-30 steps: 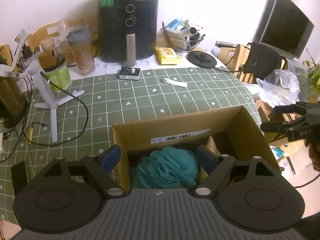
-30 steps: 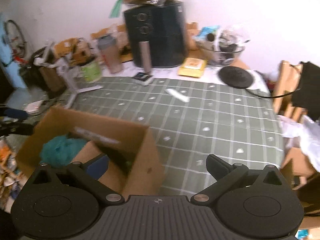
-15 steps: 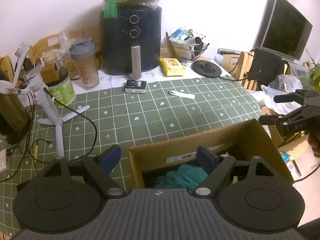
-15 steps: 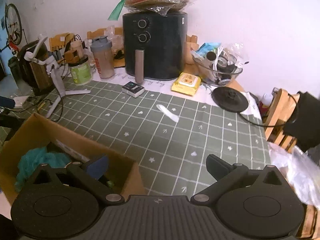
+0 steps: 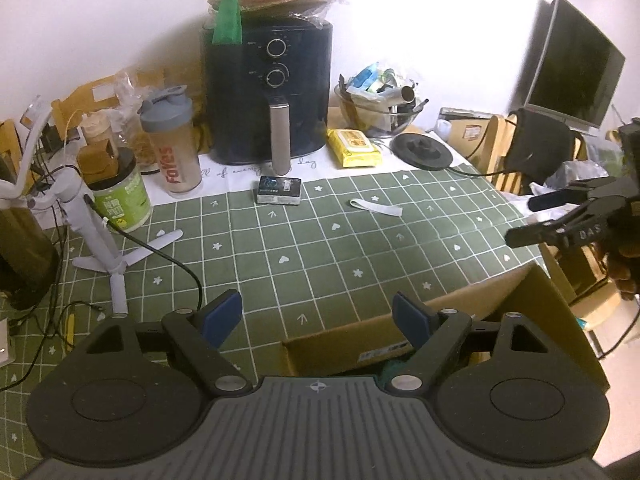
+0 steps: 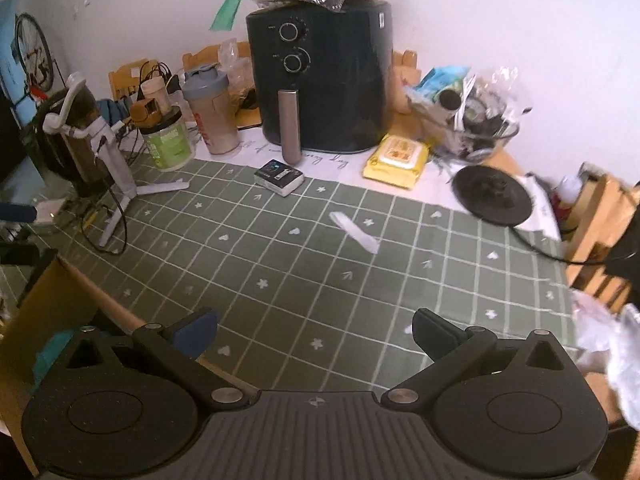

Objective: Organize soft objects
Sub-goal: 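Move the right gripper to the white strap and grasp it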

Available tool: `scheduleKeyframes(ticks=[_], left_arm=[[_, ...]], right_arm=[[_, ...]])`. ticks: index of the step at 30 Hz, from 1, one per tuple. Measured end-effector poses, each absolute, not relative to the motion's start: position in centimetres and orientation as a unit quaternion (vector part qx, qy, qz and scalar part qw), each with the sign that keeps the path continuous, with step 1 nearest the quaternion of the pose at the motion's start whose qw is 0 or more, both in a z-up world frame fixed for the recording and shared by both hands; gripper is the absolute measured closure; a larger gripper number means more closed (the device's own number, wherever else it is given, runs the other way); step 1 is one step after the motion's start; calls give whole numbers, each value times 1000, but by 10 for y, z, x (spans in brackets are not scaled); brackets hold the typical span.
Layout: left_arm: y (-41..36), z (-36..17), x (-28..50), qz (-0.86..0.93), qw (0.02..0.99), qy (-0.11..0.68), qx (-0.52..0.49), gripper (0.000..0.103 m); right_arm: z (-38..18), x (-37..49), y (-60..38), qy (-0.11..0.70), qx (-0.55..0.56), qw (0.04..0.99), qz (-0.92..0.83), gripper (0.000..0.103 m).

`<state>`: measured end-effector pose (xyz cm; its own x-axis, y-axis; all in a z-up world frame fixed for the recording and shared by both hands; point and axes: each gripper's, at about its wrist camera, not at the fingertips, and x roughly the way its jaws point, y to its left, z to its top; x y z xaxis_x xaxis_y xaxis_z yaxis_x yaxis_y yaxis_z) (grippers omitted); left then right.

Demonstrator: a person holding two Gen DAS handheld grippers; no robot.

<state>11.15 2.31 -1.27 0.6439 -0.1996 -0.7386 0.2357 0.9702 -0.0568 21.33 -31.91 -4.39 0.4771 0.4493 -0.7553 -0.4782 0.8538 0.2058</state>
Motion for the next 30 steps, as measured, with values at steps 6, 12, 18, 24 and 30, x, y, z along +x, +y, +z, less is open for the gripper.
scheduleKeyframes(ticks=[6, 12, 18, 24, 30], left_arm=[[26, -15, 119, -137, 904, 404, 12, 20], [27, -17, 122, -152, 902, 404, 8, 20], [33, -20, 121, -149, 902, 405, -13, 20], [44, -21, 119, -141, 899, 414, -24, 20], [57, -26, 117, -127, 893, 429, -43, 20]], right_arm=[[-56, 241, -316, 438, -13, 857, 270, 0], [-72, 272, -310, 441, -23, 857, 267, 0], [-104, 304, -297, 464, -23, 841, 278, 0], [-134, 332, -282, 474, -30, 835, 277, 0], [-158, 357, -268, 483, -52, 833, 263, 9]])
